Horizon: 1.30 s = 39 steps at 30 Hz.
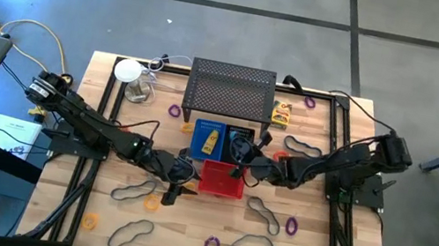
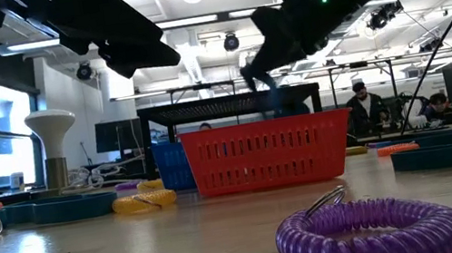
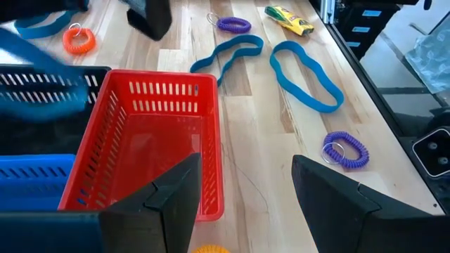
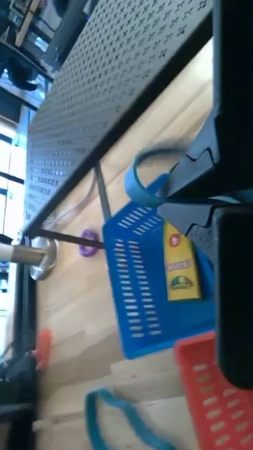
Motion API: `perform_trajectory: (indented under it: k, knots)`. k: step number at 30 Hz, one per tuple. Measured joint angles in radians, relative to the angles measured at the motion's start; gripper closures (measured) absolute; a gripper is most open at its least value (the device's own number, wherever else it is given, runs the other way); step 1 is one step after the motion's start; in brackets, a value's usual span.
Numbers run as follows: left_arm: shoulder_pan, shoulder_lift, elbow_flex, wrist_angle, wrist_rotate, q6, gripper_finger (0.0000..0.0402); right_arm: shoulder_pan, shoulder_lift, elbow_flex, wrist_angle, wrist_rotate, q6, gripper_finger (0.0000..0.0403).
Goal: Pick & Place Office Desk Supplies
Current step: Put the blue rubber band into the black bin
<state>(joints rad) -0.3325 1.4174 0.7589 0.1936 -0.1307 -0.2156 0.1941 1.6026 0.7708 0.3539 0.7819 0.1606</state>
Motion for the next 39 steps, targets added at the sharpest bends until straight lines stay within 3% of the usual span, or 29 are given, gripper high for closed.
perform_trajectory:
  k: [13,23,28,33,39]
  knots:
    - [0.003,0.0,0.0,0.0,-0.001,0.035,0.0186,-0.033,0.023,0.001,-0.04,-0.006,0.144,0.0399]
    - [0.003,0.0,0.0,0.0,-0.001,0.036,0.0186,-0.099,0.031,0.001,-0.127,-0.181,0.324,0.0399]
    - [0.003,0.0,0.0,0.002,-0.001,0.051,0.0186,-0.119,0.045,0.0,-0.179,-0.194,0.387,0.0399]
    - [0.003,0.0,-0.001,0.002,-0.001,0.061,0.0186,-0.158,0.044,0.0,-0.238,-0.292,0.456,0.0399]
    - [0.003,0.0,-0.001,0.002,-0.001,0.061,0.0186,-0.164,0.044,0.0,-0.236,-0.295,0.455,0.0399]
